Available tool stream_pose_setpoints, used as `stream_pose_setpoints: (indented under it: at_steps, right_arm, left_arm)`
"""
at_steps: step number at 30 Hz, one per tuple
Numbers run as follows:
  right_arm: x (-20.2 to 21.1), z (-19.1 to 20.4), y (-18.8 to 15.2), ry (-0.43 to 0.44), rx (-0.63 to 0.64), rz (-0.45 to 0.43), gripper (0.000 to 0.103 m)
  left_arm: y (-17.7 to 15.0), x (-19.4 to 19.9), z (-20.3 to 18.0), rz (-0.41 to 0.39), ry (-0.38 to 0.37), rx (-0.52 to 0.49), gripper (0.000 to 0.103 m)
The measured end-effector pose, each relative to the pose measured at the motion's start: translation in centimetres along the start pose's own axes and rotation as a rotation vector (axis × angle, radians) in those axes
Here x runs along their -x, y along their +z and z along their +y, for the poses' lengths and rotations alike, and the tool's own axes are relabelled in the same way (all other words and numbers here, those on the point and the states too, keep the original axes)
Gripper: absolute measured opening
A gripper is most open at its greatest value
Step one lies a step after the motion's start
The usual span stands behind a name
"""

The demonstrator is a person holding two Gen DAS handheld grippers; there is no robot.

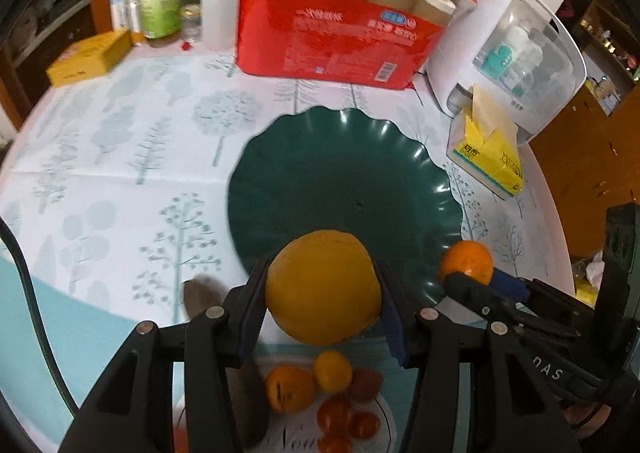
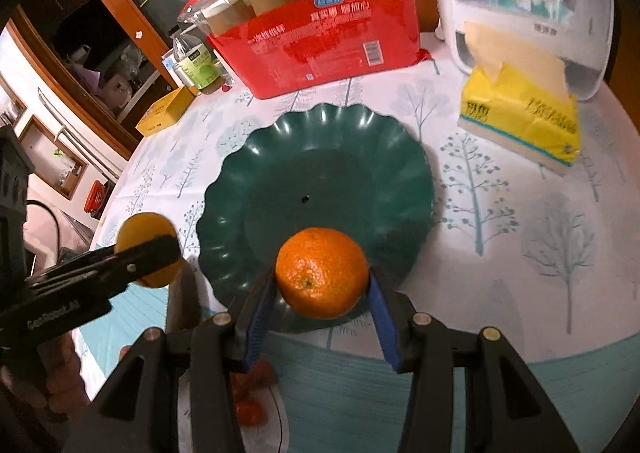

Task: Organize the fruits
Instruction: 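Carry the orange with the right tool onto the green plate while the left tool places the grapefruit there, then move the left tool to the red apple while the right tool moves to the plum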

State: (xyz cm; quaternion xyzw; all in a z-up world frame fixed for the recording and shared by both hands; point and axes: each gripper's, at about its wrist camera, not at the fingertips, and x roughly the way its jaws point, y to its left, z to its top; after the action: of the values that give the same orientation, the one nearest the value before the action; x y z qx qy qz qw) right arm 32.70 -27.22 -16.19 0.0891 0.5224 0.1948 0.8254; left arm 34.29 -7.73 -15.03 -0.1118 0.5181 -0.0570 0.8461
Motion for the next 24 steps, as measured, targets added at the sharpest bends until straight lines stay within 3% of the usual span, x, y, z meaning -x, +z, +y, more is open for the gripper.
stream_pose_setpoints:
  at_steps: [4, 12, 13, 15, 24]
  right_arm:
    - [-2.0, -0.3, -0.3, 0.025, -0.007, 0.021, 0.047]
    - [-3.6, -0.5, -0.4, 0.049, -0.003, 0.052, 0.048]
    - [-3.6, -0.4, -0.4, 0.048, -0.002, 0.052, 0.048]
    - [-3.6, -0.4, -0.4, 0.035, -0.004, 0.053, 0.048]
    - [-0.1, -1.4, -0.5, 0.037, -0.087, -0.017, 0.064]
  left_arm:
    - [-0.1, -2.7, 0.8, 0.032, -0.043, 0.038, 0.050]
    - [0.0, -4.4, 1.3, 0.027, -0.031, 0.063, 0.053]
    - [0.1, -4.3, 1.5, 0.019, -0.040, 0.071, 0.055]
    - [0.2, -3.8, 1.5, 0.002, -0.036, 0.075, 0.071]
    - [0.2, 0.9, 2.0, -0.039, 0.002, 0.126, 0.076]
